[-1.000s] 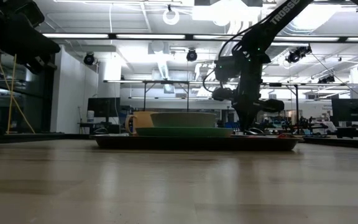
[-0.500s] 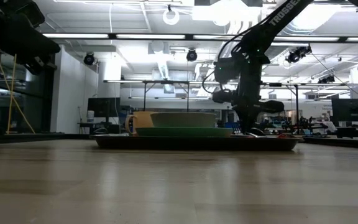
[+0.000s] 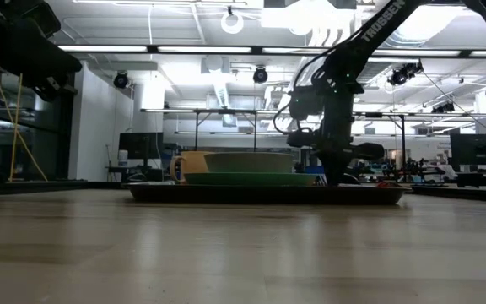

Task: Set up tray
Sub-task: Put the blue fork on top of the red table napkin to the right of the green plate

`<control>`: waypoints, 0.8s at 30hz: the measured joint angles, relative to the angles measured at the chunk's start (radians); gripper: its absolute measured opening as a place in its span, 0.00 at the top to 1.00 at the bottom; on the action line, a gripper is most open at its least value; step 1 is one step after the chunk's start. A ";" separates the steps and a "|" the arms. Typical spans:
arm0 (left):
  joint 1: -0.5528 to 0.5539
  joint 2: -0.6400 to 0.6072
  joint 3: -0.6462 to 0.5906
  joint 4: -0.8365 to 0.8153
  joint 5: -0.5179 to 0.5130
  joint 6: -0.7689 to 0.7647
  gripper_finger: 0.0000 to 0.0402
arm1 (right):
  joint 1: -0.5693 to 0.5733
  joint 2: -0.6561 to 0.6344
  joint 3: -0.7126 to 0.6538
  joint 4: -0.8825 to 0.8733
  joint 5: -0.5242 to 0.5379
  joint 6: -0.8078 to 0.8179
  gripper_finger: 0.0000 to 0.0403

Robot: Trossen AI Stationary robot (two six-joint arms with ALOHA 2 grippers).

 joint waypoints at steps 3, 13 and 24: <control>0.000 0.000 0.000 0.000 0.000 0.000 0.86 | 0.000 0.000 0.000 0.008 0.000 0.000 1.00; 0.000 0.000 0.000 0.000 0.000 0.000 0.86 | -0.001 0.000 0.000 0.007 0.000 0.001 1.00; 0.000 0.000 0.000 0.000 0.000 0.000 0.86 | -0.001 0.000 0.000 -0.002 -0.016 -0.026 1.00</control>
